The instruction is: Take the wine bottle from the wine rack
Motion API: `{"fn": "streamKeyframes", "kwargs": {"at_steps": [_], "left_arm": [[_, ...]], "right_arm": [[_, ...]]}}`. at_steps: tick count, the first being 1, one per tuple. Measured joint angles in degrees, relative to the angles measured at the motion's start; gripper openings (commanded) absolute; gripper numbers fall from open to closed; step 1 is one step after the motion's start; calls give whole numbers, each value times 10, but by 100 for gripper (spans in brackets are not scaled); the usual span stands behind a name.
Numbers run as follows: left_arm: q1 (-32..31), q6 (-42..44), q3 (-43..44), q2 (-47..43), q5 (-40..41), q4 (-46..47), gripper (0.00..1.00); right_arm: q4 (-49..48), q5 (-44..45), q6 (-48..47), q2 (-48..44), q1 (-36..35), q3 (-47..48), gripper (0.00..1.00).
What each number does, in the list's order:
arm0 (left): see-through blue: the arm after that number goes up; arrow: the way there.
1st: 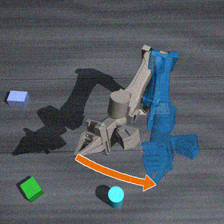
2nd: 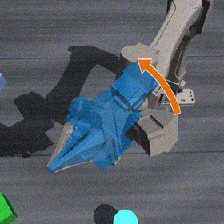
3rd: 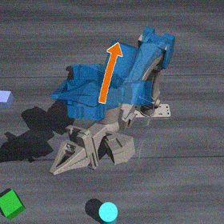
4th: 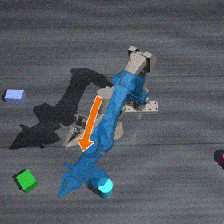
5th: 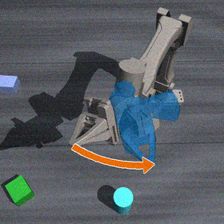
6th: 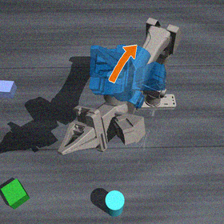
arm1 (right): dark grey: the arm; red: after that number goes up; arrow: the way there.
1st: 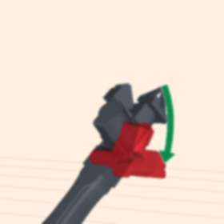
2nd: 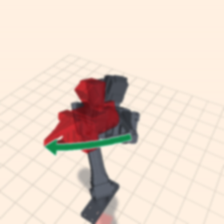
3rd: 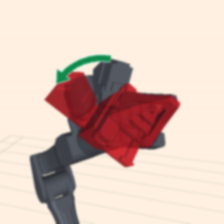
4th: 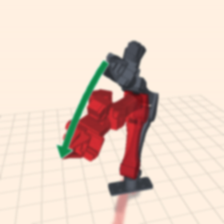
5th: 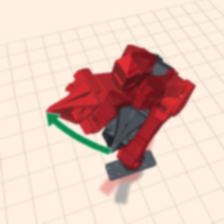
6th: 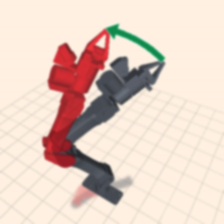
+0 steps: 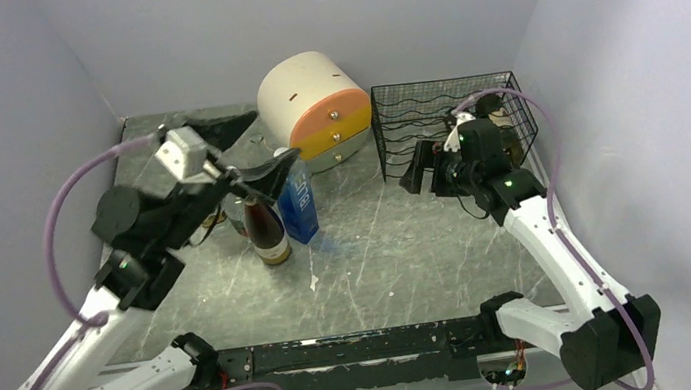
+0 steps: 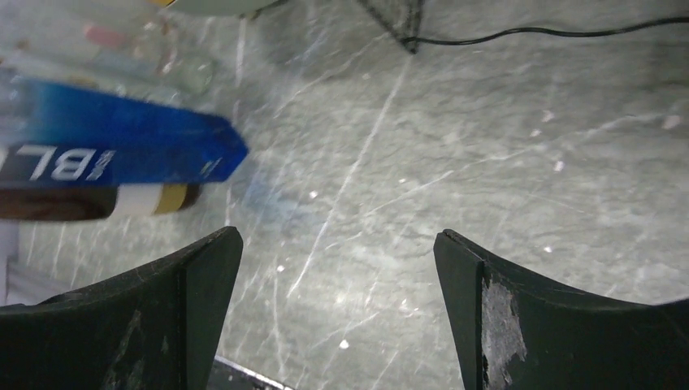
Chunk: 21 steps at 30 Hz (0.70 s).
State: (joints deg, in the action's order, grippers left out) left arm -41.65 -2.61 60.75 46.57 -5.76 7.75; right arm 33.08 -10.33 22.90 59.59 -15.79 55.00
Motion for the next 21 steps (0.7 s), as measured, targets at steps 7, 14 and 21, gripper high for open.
{"fn": "streamKeyframes", "kwargs": {"at_steps": [7, 14, 21], "left_arm": [[-67, 8, 71, 188, -129, 67, 99], [-188, 94, 34, 257, -107, 53, 100], [-228, 149, 8, 270, -5, 31, 98]], "right_arm": [[-46, 13, 31, -1, 158, -60, 96], [-88, 64, 59, -55, 260, -134, 100], [-160, 108, 80, -98, 313, -215, 100]]}}
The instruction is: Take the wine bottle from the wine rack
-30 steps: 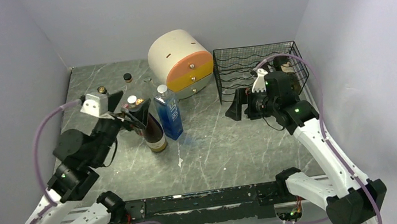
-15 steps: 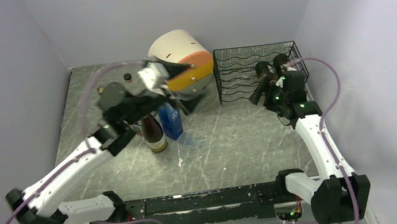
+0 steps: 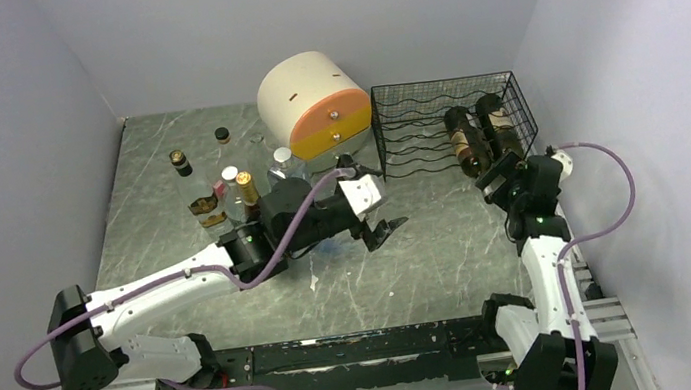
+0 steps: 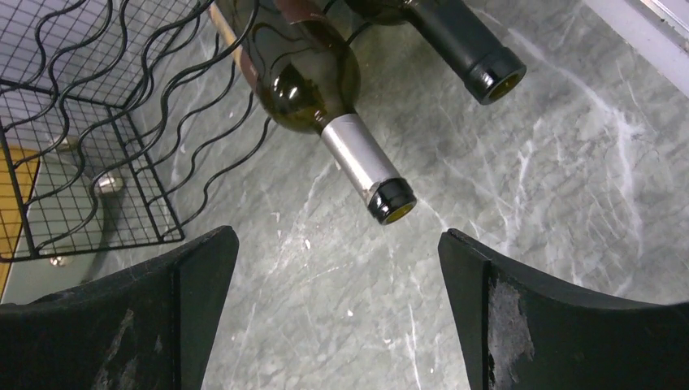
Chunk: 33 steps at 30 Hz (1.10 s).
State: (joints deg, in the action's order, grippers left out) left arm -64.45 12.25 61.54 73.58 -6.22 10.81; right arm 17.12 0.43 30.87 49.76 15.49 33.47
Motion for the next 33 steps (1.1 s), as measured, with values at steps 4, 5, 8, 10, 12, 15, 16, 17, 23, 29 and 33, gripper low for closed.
{"fn": "streamKeyframes", "kwargs": {"at_steps": [4, 5, 8, 10, 12, 15, 16, 17, 23, 29, 33], "left_arm": [[-10, 14, 0, 17, 60, -20, 100], [-11, 17, 0, 20, 75, -24, 100], [-13, 24, -7, 17, 104, -23, 99], [-14, 30, -16, 10, 119, -19, 98], [-18, 39, -24, 4, 134, -14, 98], [-28, 61, -38, -4, 166, 1, 98], [-31, 68, -43, -6, 176, 6, 98], [-36, 78, -49, -8, 186, 11, 98], [-47, 106, -64, -12, 204, 24, 96], [-48, 110, -64, -13, 206, 27, 93], [-49, 110, -64, -13, 206, 26, 92]], "right_arm": [[-61, -21, 4, 13, 24, -27, 100], [-72, -25, 4, 20, 29, -28, 100], [-115, -47, 7, 54, 52, -29, 100], [-146, -69, 9, 77, 69, -30, 99], [-183, -104, 13, 109, 87, -33, 99], [-235, -159, 21, 155, 105, -46, 98], [-253, -178, 24, 170, 111, -53, 97], [-270, -196, 28, 184, 118, -60, 96], [-361, -294, 56, 273, 144, -85, 82], [-454, -358, 84, 332, 148, -114, 70], [-506, -381, 99, 381, 148, -113, 63]]}}
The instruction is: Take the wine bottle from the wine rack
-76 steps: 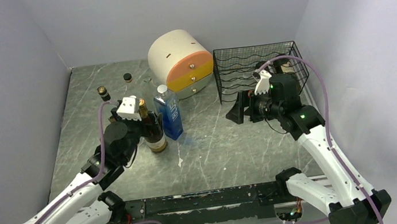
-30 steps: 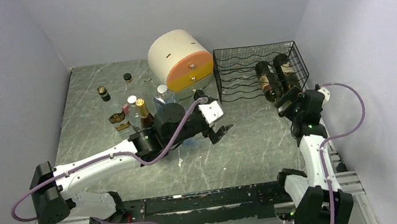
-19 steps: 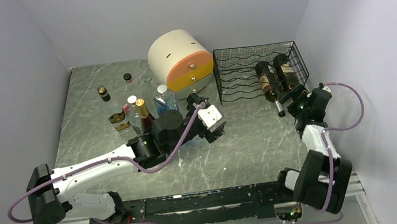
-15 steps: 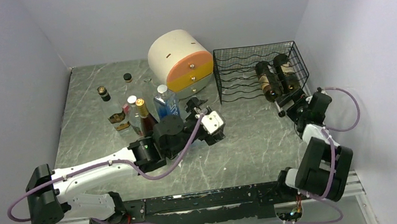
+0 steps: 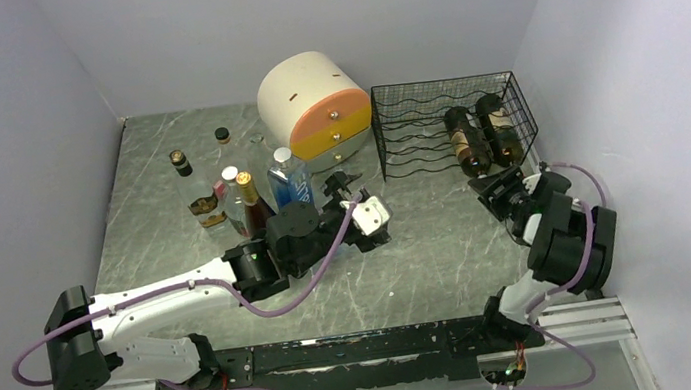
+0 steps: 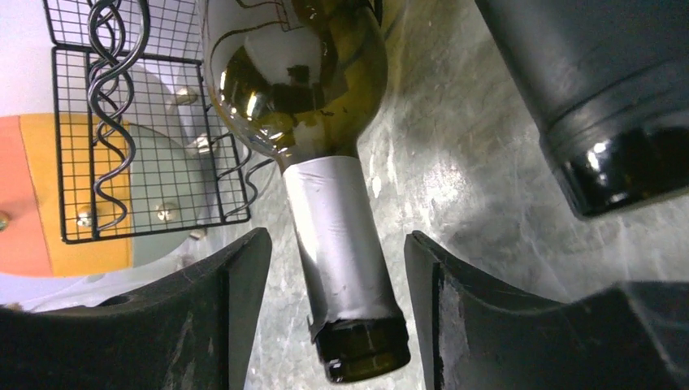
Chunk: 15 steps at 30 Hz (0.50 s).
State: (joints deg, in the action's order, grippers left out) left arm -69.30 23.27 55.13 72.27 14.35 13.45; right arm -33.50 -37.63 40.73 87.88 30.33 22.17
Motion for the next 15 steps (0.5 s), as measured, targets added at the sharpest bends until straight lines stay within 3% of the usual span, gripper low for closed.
{"fn": "streamKeyframes", "kwargs": {"at_steps": [4, 15], "left_arm": [[-2, 0, 0, 0, 0, 0, 90], [-3, 1, 0, 0, -6, -4, 84]], "right_arm": [[-50, -21, 14, 43, 1, 0, 58], [-100, -33, 19, 68, 8, 2, 61]]}}
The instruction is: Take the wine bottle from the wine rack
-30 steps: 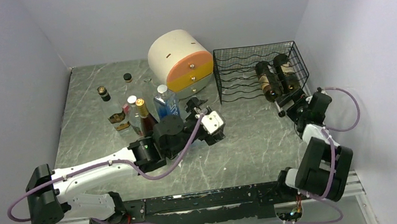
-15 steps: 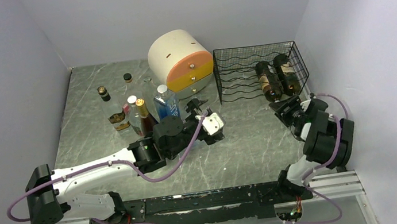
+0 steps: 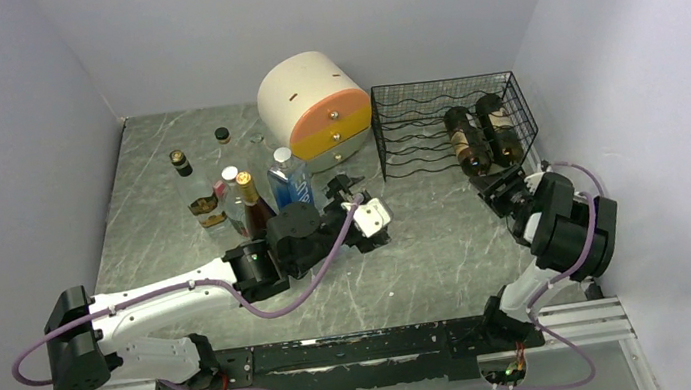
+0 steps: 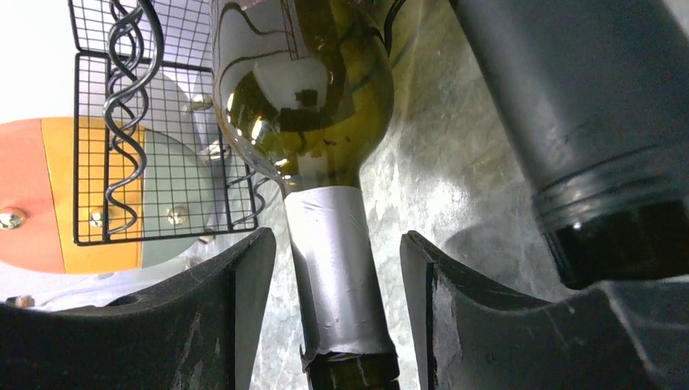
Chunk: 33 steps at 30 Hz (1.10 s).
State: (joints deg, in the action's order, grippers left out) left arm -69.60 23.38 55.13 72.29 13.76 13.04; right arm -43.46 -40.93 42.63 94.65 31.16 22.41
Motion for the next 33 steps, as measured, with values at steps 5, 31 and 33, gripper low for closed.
{"fn": "streamKeyframes", "kwargs": {"at_steps": [5, 31, 33], "left_arm": [[0, 0, 3, 0, -1, -5, 81], [-14, 26, 3, -2, 3, -9, 72], [-15, 28, 3, -2, 5, -8, 72]], "right_arm": [[1, 1, -3, -1, 3, 7, 58], [330, 68, -79, -350, 4, -26, 5], [376, 82, -85, -400, 4, -33, 4]]}}
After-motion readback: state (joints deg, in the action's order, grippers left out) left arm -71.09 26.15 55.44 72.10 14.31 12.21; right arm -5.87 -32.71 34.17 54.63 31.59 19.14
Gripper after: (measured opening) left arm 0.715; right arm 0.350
